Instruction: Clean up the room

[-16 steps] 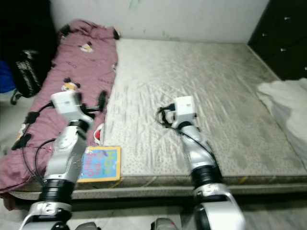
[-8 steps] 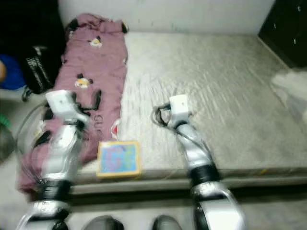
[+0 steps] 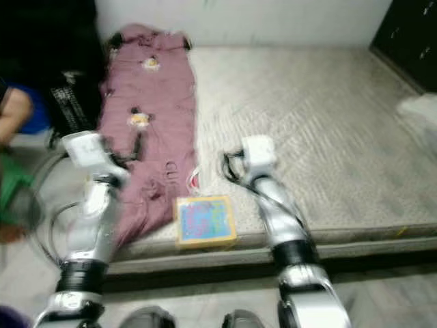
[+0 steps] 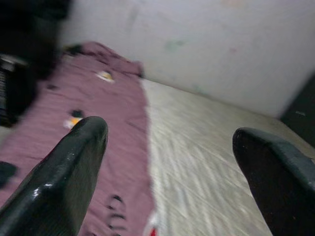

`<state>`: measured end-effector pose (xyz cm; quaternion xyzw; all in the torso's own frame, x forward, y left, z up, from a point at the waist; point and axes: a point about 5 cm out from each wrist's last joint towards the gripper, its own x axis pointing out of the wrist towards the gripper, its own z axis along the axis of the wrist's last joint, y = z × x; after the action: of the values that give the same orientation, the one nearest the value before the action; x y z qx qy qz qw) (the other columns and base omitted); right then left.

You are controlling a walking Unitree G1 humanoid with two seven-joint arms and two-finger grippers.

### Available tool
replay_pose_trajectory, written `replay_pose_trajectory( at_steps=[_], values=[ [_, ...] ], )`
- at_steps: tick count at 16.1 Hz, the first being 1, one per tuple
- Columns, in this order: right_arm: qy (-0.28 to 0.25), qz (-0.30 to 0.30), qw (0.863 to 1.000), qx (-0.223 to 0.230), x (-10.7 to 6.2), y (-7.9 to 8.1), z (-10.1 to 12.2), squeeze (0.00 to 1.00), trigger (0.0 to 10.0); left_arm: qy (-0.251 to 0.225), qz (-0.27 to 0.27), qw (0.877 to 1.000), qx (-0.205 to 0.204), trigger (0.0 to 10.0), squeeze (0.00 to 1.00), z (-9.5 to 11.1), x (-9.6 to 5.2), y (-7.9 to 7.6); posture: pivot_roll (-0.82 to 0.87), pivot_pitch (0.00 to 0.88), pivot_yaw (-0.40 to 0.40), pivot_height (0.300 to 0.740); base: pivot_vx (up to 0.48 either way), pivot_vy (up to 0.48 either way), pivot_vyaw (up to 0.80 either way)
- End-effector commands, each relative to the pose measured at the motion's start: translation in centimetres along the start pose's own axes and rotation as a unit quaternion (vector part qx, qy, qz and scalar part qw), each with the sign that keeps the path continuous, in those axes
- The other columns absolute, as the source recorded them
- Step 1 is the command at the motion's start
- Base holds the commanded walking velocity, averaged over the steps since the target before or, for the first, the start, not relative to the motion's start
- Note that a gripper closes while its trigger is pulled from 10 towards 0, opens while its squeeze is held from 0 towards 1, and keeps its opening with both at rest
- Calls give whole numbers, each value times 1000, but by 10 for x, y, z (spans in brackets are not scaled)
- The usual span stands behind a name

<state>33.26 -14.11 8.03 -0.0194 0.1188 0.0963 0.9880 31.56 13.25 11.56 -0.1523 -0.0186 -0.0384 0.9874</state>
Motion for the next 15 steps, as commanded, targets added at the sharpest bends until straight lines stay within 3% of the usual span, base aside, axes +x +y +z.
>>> replay_pose_trajectory(
  at_steps=[1, 5, 9, 15],
  values=[
    [-8, 3, 1000, 6, 2, 5, 6, 0, 10000, -5, 0, 1000, 5, 10000, 0, 5, -1, 5, -20, 0, -30, 740, 0, 0, 0],
    [2, 8, 1000, 14, -2, 8, -1, 0, 10000, -12, -9, 1000, 6, 10000, 0, 8, -6, 4, -12, 9, -30, 740, 137, 0, 0],
    [8, 12, 1000, 18, -8, 11, -4, 0, 10000, -8, -9, 1000, 4, 10000, 0, 7, -10, 4, -11, 34, -35, 740, 341, 0, -497],
    [9, 18, 1000, 17, -11, 13, -4, 0, 10000, -11, -6, 1000, 1, 10000, 0, 9, -10, 2, -10, 43, -40, 740, 344, 0, 0]
  ],
)
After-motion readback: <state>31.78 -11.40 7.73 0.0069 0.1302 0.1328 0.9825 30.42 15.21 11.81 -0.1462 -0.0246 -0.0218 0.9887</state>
